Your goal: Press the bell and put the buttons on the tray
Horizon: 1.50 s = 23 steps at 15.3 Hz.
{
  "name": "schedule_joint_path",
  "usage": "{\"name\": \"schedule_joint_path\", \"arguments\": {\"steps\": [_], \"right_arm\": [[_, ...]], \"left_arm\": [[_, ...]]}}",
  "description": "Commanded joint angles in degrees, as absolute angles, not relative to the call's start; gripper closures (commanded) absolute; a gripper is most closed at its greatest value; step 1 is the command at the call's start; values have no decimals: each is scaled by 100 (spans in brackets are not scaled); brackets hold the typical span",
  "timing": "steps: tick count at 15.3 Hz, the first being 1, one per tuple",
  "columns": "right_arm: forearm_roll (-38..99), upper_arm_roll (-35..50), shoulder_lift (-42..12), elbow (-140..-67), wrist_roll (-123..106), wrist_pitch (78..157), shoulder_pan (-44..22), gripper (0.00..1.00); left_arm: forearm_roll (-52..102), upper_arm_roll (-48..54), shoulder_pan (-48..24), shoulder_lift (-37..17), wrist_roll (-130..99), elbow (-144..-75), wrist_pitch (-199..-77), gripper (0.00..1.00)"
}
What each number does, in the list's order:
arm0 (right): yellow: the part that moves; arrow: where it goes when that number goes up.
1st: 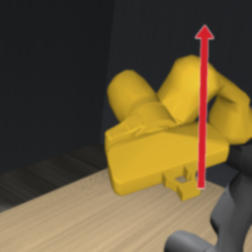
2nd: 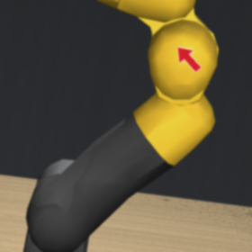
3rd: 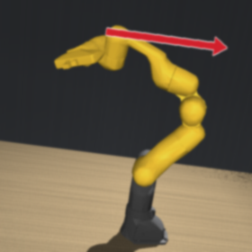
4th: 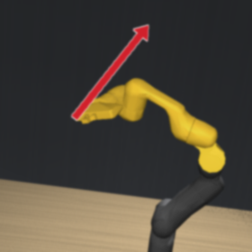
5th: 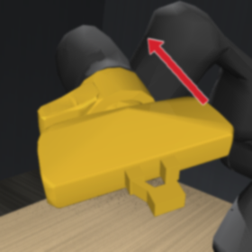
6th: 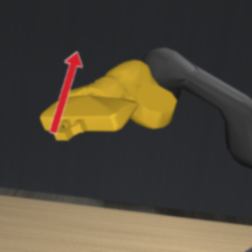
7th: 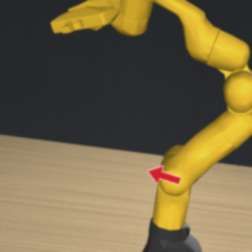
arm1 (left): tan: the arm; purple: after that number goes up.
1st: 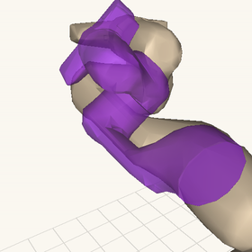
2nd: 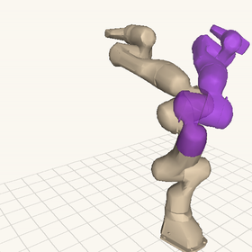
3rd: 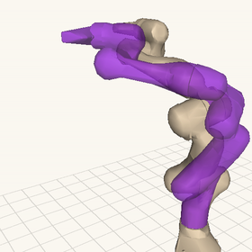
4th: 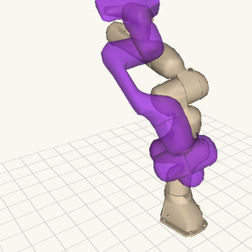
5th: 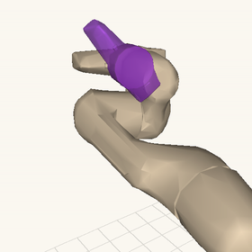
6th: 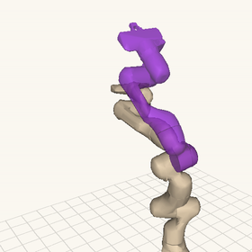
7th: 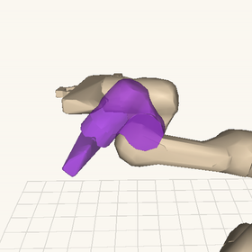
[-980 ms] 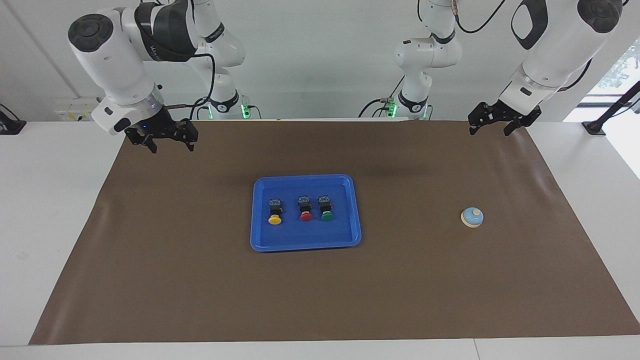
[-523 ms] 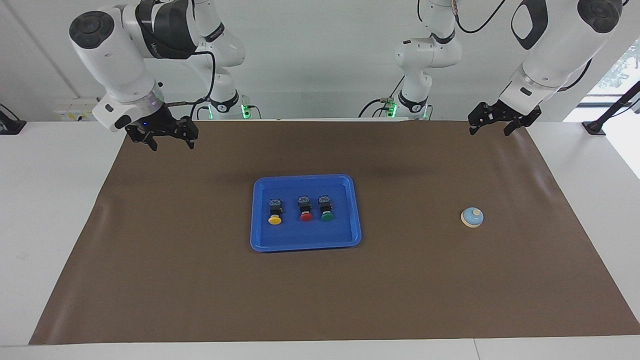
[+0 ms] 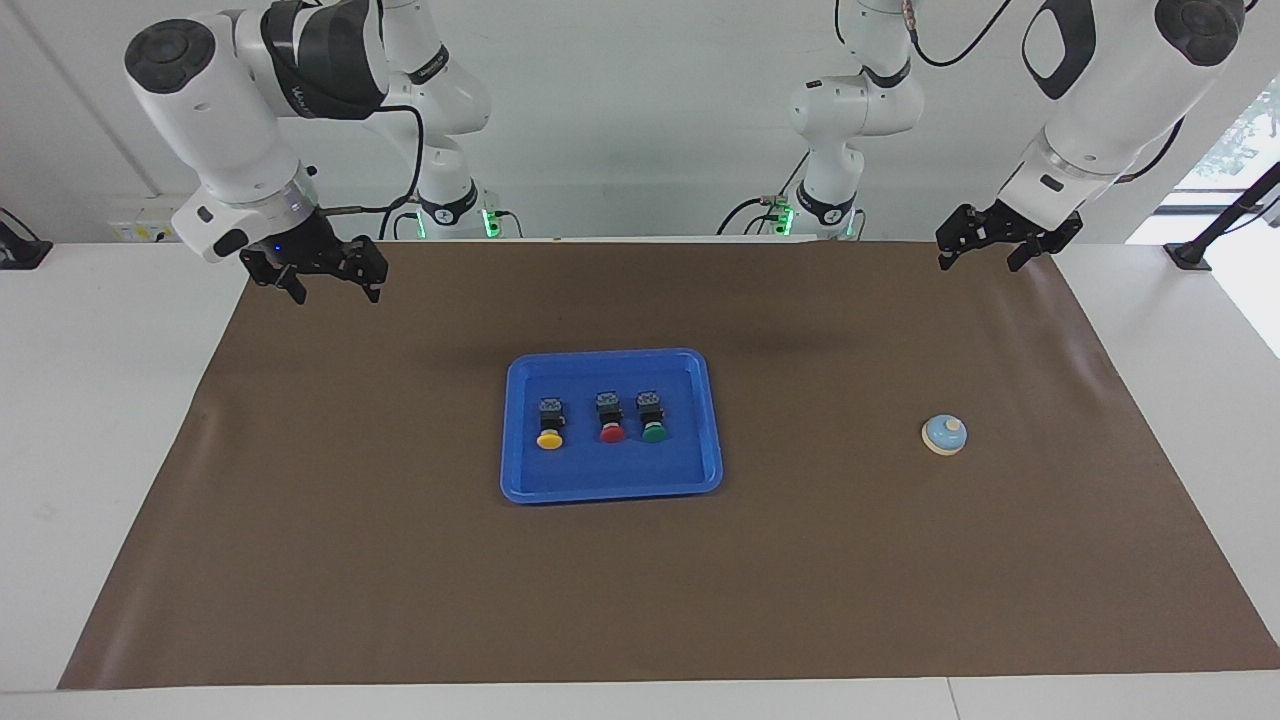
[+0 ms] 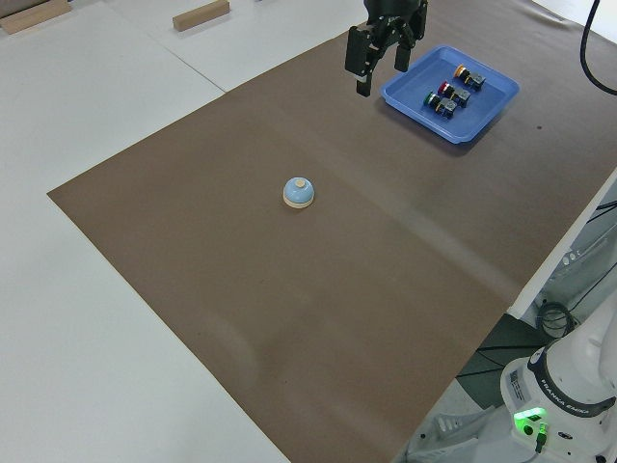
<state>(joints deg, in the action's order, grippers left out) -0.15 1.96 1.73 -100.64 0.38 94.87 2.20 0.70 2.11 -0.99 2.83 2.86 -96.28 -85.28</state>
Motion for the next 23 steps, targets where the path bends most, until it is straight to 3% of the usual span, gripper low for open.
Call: {"name": "schedule_joint_path", "arguments": {"steps": [1, 23], "right_arm": [[-53, 272, 255, -10178, 71, 9642, 325, 0], [-44, 272, 264, -10187, -18, 9554, 316, 0]], "left_arm": [[-26, 211, -88, 369, 264, -9686, -8499, 0], [-26, 211, -88, 369, 264, -9686, -8499, 0]]}}
